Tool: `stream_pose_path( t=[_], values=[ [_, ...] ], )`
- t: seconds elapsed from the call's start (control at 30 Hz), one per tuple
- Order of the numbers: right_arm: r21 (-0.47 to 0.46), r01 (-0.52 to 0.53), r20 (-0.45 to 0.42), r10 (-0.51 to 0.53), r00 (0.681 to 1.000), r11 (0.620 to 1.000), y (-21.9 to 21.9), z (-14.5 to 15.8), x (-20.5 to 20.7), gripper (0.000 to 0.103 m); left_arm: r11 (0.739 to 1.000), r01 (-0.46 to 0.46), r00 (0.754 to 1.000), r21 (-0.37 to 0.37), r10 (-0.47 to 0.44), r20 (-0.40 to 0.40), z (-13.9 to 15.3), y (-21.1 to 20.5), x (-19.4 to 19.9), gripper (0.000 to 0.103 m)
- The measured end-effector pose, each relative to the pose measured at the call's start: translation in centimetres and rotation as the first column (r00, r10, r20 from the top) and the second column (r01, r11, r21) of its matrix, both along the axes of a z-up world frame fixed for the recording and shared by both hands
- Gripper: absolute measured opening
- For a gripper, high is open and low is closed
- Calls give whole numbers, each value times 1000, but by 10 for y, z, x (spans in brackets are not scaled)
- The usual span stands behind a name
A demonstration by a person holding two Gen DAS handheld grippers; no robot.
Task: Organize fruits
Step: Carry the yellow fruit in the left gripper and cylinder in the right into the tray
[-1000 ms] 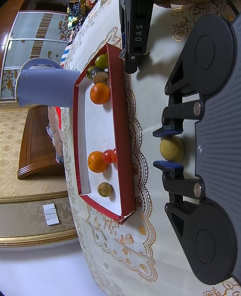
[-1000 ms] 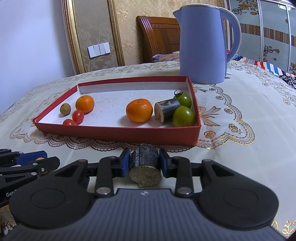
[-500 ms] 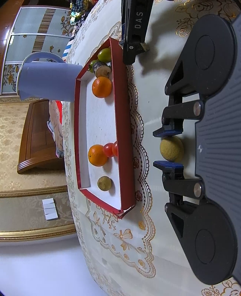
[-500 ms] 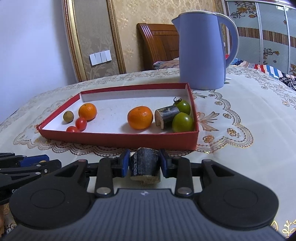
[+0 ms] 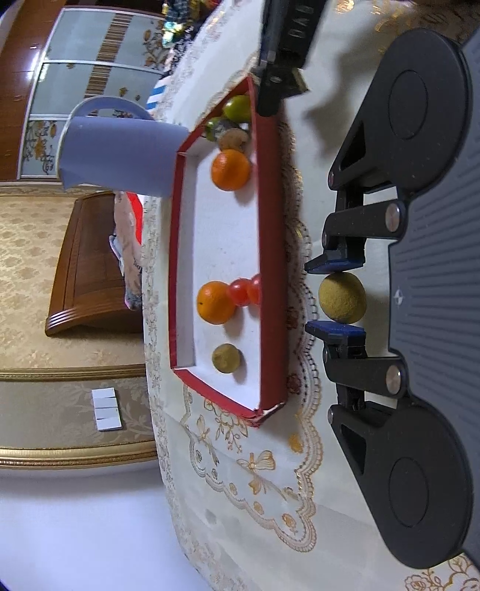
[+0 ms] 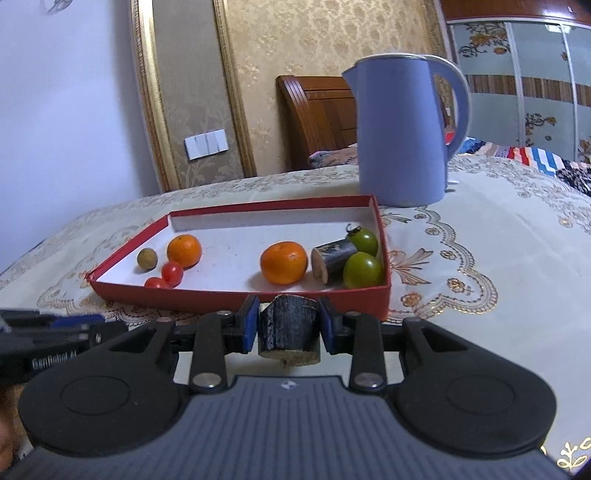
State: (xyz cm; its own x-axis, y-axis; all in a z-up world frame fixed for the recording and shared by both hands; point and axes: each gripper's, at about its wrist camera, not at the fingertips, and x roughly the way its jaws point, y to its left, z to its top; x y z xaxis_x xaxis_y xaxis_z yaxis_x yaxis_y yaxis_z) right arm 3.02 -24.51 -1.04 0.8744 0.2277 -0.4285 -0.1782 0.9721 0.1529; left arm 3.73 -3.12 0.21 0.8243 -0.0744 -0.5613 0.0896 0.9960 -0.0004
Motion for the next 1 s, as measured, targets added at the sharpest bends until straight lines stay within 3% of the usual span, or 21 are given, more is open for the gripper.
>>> stream_pose_path(
  t=[0.23, 0.33, 0.6, 1.0],
  values=[
    [-58, 28, 78, -24, 997, 998, -2, 20, 11, 32, 1000, -3, 1000, -21, 4, 29, 15, 2, 17, 27],
    [-52, 35, 88, -31, 996, 998, -5, 28, 28, 32, 1000, -10, 999, 2, 10, 46, 20, -4, 29, 27],
    [-81, 55, 63, -50, 997, 995, 1, 31, 79, 32, 999, -41, 998, 17, 40, 53, 26, -11, 63, 27],
    [-116, 65, -21, -68, 997, 991, 13, 16, 131, 32, 993, -117, 993, 29, 117, 0, 8, -4, 107, 27]
  ],
)
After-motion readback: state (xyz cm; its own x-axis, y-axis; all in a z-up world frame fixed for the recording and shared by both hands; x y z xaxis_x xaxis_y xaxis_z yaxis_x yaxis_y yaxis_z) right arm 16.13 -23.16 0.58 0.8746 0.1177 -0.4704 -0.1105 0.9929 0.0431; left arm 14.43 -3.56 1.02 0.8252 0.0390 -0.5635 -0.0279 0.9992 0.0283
